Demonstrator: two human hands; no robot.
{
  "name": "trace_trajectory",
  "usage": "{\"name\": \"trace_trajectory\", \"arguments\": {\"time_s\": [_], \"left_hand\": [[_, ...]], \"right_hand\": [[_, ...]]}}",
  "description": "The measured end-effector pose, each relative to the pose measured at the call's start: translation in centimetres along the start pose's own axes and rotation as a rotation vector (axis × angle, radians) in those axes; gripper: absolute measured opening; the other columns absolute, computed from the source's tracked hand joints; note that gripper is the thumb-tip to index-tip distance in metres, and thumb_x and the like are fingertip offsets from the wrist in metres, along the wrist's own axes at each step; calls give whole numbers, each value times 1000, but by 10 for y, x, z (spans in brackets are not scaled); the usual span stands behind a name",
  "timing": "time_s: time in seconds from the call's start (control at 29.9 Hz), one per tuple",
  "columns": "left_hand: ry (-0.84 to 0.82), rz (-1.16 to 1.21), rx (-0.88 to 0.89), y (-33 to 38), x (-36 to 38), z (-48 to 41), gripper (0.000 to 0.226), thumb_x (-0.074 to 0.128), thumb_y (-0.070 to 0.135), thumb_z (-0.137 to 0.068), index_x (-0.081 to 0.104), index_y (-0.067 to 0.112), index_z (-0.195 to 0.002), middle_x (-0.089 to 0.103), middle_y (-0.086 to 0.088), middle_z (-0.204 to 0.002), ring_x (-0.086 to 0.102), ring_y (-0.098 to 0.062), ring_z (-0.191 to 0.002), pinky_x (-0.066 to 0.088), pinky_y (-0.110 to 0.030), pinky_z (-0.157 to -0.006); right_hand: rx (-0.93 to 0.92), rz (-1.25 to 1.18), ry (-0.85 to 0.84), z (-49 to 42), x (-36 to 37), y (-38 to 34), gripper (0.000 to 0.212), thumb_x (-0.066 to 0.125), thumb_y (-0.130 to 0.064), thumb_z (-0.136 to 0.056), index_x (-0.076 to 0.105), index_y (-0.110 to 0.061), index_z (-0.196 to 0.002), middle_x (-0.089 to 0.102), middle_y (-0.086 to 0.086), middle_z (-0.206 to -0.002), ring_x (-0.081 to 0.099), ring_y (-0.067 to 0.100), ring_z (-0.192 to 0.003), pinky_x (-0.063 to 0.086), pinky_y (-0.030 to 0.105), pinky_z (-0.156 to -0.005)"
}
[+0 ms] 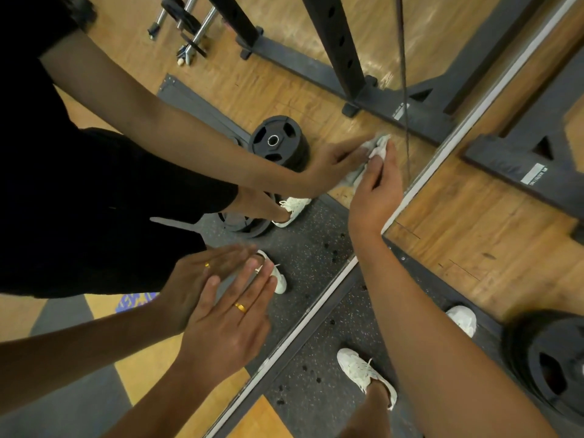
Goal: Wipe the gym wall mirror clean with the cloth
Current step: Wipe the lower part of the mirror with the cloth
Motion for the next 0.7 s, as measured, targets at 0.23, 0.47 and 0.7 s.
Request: {"name": "trace_trajectory", "arguments": {"time_s": [0.23, 0.47, 0.7], "left_hand": [[7, -11, -13, 0, 3, 0, 43, 46, 26, -101, 68, 12, -134, 53, -4, -151, 39, -18, -147, 5, -49, -126], [35, -9, -10, 0, 2, -1, 40, 48, 25, -99, 70, 13, -130, 54, -3, -149, 34, -20, -150, 5, -50, -125], [73, -67, 14, -1, 3, -2, 40, 45, 23, -103, 64, 10, -137, 52, -6, -151, 37, -25, -149, 1, -53, -126]], "right_hand": [[-82, 53, -36, -16, -4, -3, 40, 49, -20, -108, 57, -6, -145, 59, -10, -110, 51, -6, -97, 38, 0, -83], [29, 70, -49, -34, 3, 26, 43, 43, -28, -109, 56, -13, -147, 70, 4, -113, 63, 10, -99, 53, 27, -86], [-3, 83, -137, -42, 1, 37, 52, 35, -42, -108, 51, -18, -152, 66, 0, -137, 61, 14, -124, 53, 41, -100]]}}
Point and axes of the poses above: each hand's wrist, its own z-axis away from the middle knuckle, its own x-axis out of the palm, y = z × x, the point moved 5 cm from there along -z, towards the middle knuckle
